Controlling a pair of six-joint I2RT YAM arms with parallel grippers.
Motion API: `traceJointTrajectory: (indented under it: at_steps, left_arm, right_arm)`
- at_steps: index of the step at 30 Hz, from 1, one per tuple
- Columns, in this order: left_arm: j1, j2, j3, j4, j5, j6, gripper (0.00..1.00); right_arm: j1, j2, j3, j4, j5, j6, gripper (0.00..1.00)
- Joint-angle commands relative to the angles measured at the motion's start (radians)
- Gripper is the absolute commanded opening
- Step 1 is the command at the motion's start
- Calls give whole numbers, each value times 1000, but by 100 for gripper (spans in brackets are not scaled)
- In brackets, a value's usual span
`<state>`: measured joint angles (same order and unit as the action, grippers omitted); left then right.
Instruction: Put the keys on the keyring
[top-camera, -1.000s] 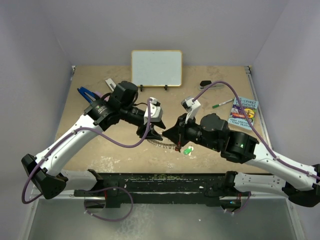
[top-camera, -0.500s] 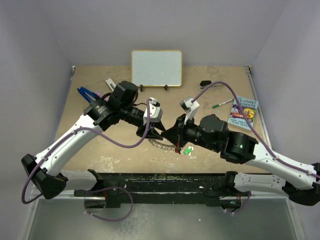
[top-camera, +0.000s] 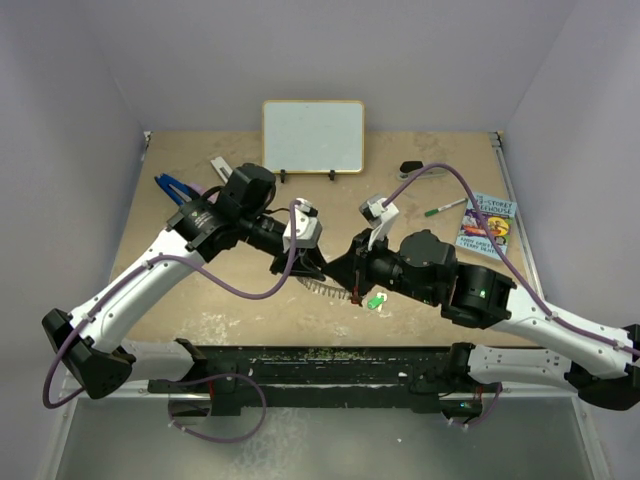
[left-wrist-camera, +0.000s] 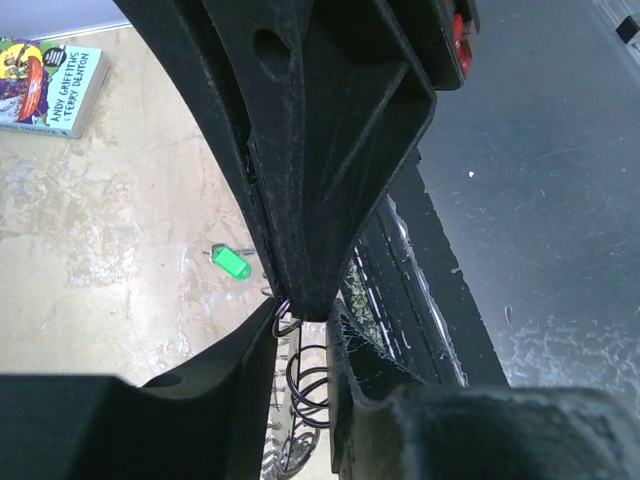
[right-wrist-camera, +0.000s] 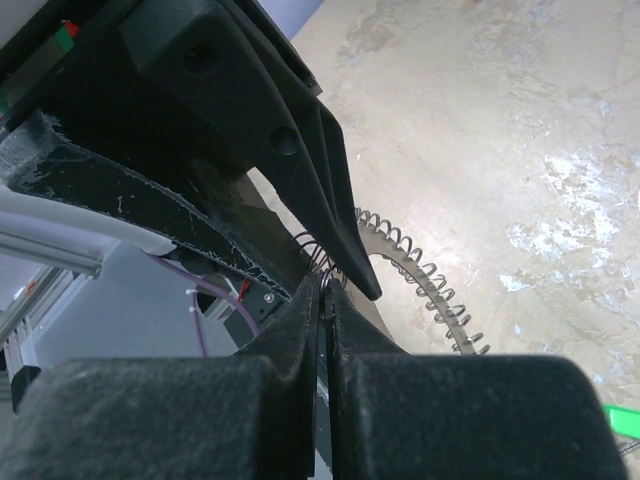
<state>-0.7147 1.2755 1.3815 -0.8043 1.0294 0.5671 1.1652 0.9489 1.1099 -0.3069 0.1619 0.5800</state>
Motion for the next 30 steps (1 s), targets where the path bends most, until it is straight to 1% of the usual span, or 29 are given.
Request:
traceJointTrajectory:
  at_steps: [1,4,9,11,13,16,27,30]
  left_arm:
    - [0,-30,25,-9,63,54,25]
    - [0,-29,33,-15,79,54,20]
    - [1,-32,47,-42,101,70,19]
    - [0,-36,52,-48,102,70,17]
    - [1,-36,54,-51,102,66,13]
    - [1,-39,55,-59,103,68,4]
    - [1,-39,70,-61,81,39,4]
    - [1,-38,75,-66,60,37,4]
  right_arm:
    - [10,-32,16,140,-34,-15,0]
    - [13,-44,1,174,-54,-21,0]
    - [18,-56,-14,202,-74,-32,0]
    - [20,-55,-16,209,-81,-37,0]
    - [24,-51,-18,217,-87,-40,0]
    - [30,-51,-23,226,-91,-47,0]
    - [36,-54,-27,223,-83,-49,0]
    - [36,-65,-21,202,-53,-50,0]
